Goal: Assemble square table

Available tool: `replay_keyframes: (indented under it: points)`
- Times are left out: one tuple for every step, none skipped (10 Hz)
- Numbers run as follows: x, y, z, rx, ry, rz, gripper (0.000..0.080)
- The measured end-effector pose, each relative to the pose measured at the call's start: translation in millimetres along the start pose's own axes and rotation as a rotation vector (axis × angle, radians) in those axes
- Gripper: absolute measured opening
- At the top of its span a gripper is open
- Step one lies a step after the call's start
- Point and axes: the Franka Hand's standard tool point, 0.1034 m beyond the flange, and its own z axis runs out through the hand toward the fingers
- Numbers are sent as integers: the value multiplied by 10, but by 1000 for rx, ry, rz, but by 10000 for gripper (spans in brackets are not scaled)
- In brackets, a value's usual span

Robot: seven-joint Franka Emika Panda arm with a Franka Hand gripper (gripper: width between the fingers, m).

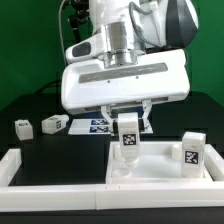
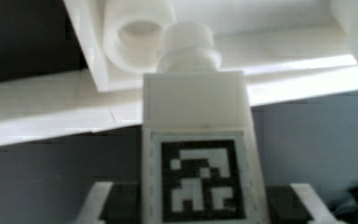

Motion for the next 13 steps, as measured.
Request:
replay_keyframes:
  points:
    - [-8,10,9,-1,-2,2,289]
    - [-29,7,24,1,-8,3,289]
    - [-58,7,38,4,-25,4,289]
    - [-73,10,54,5,-28,4,289]
    - [-55,20,79,3,-20,6,290]
    - [-38,24,90,3,-17,8,290]
    - [-34,33,92,3,-19,9,290]
    - [-30,62,96,0,-21,11,290]
    - [-35,94,99,-4,-23,13,290]
    - [-39,104,100,-6,-24,17,290]
    - [-40,87,100,-5,-24,15,290]
    - [-40,89,100,-5,-24,14,290]
    - [-40,90,100,-5,-24,15,290]
